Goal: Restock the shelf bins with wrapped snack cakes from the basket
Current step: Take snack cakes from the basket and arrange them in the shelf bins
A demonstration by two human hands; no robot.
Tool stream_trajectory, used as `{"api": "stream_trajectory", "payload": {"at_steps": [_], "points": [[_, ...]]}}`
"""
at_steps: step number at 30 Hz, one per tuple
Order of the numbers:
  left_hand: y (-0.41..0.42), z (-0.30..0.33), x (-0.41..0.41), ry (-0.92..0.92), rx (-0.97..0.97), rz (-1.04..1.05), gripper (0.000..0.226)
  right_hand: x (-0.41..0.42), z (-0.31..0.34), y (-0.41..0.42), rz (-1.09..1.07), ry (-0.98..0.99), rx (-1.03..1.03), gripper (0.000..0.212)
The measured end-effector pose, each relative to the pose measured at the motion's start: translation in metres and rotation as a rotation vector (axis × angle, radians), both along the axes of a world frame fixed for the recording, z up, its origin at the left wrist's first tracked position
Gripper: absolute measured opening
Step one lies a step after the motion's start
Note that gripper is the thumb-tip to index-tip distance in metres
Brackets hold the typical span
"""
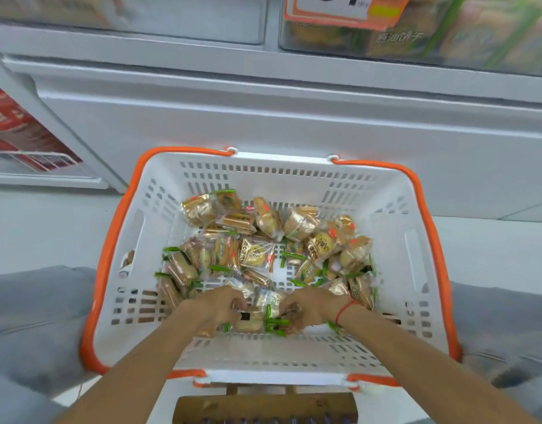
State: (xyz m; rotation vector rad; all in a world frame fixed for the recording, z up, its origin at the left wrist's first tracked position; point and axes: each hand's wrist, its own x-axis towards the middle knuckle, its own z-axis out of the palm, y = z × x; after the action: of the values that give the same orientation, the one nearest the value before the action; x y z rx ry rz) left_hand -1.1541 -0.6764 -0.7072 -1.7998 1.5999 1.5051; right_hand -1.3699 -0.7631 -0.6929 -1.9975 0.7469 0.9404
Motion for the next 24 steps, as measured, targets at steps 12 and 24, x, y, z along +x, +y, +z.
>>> {"api": "stream_trajectory", "payload": {"at_steps": [12, 24], "points": [[-0.069, 0.111, -0.031, 0.402, -0.165, 0.449, 0.043, 0.022, 0.116, -0.069, -0.202, -0.01, 0.096, 0.012], [-0.117, 0.258, -0.058, 0.805, -0.854, 0.954, 0.011, -0.015, 0.284, -0.115, -0.53, -0.875, -0.288, 0.023]]}}
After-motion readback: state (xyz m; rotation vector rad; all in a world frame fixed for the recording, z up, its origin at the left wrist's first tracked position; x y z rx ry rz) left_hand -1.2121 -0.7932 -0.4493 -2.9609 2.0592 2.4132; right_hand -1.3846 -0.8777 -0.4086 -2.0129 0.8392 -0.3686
